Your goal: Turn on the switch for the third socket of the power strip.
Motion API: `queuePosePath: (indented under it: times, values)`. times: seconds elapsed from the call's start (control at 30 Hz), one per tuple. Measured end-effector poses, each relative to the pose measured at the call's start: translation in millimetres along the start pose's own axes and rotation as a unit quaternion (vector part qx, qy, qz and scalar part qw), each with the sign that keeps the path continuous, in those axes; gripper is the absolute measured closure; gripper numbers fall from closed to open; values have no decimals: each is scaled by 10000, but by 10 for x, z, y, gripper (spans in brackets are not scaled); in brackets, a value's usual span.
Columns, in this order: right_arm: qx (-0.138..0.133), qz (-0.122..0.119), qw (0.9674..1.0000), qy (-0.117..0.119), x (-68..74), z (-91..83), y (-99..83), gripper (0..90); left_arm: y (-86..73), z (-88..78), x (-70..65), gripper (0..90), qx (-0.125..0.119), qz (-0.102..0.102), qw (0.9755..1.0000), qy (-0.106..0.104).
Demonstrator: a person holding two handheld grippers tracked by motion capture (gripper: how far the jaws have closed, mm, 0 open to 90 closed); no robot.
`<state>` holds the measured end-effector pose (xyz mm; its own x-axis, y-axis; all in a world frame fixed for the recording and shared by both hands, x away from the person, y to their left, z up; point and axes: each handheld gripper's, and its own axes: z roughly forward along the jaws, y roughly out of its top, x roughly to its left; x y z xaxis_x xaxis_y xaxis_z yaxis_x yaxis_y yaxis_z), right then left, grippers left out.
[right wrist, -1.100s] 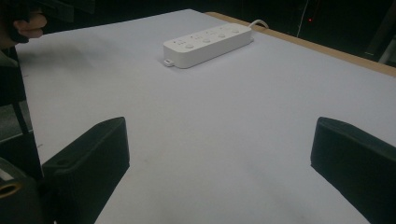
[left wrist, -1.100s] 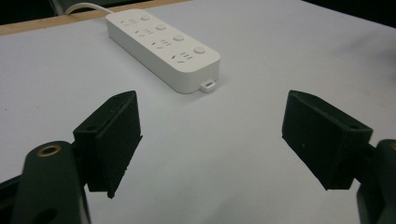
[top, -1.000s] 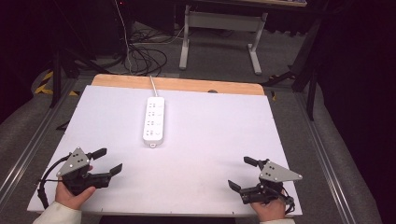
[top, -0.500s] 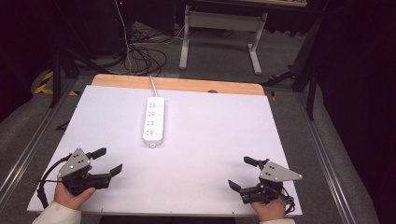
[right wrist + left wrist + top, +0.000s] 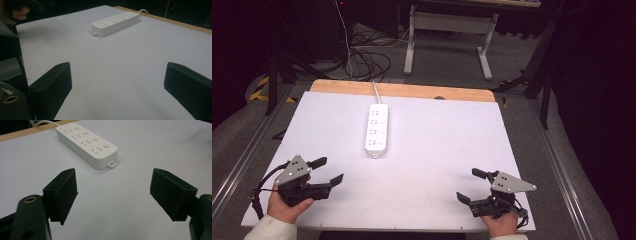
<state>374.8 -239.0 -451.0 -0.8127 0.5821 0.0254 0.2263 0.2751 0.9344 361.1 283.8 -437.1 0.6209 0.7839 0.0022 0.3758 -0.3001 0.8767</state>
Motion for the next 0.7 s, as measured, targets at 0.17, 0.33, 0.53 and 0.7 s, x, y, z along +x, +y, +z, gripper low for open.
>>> queuePosePath:
  times: [0.17, 0.33, 0.53, 0.7]
  values:
    - [20, -14, 10000, -12, 13, 6, -6, 86, 122, 1, -13, 232, 19, 4, 10000, -81]
    - [22, -5, 10000, -28, 28, -21, -16, 83, 233, 27, 2, 240, 118, 84, 9998, -160]
    - [13, 59, 9999, -97, 25, -62, -37, 83, 424, 115, 6, 244, 180, 261, 9992, -236]
    - [10, 79, 9999, -94, 31, -76, -48, 83, 508, 157, 0, 246, 192, 309, 9990, -248]
